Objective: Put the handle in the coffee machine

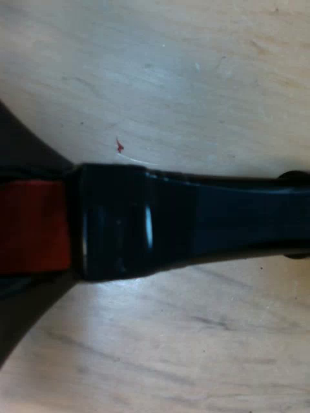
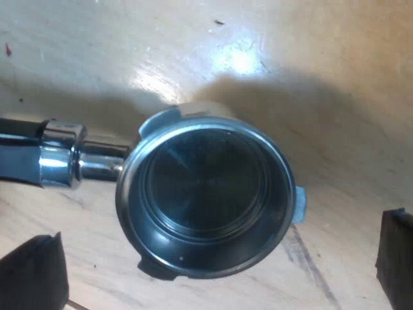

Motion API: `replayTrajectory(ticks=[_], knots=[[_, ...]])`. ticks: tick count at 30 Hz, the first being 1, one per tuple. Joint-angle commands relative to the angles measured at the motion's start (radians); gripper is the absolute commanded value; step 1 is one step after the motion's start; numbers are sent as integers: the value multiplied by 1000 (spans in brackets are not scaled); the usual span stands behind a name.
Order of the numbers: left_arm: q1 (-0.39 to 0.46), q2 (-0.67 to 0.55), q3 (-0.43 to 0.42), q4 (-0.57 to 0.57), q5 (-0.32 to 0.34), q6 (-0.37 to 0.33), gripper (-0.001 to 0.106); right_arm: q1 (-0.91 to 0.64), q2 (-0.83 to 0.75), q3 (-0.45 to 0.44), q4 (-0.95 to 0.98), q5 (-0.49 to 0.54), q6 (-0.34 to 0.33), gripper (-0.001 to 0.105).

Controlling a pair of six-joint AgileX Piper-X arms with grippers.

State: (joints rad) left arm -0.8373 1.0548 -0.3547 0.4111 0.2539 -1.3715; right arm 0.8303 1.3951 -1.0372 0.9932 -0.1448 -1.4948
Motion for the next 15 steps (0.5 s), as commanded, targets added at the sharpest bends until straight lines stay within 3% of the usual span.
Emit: replayTrajectory(ticks=[1, 10, 15], knots=[[-4, -9, -11, -34, 12, 1, 0, 2, -19, -9, 16, -14, -21, 99], [0, -21, -39, 14, 6, -15, 0, 2, -124, -9, 16, 85, -50, 99], [17, -70, -45, 55, 5, -24, 0, 2, -195, -9, 16, 88, -50, 99]])
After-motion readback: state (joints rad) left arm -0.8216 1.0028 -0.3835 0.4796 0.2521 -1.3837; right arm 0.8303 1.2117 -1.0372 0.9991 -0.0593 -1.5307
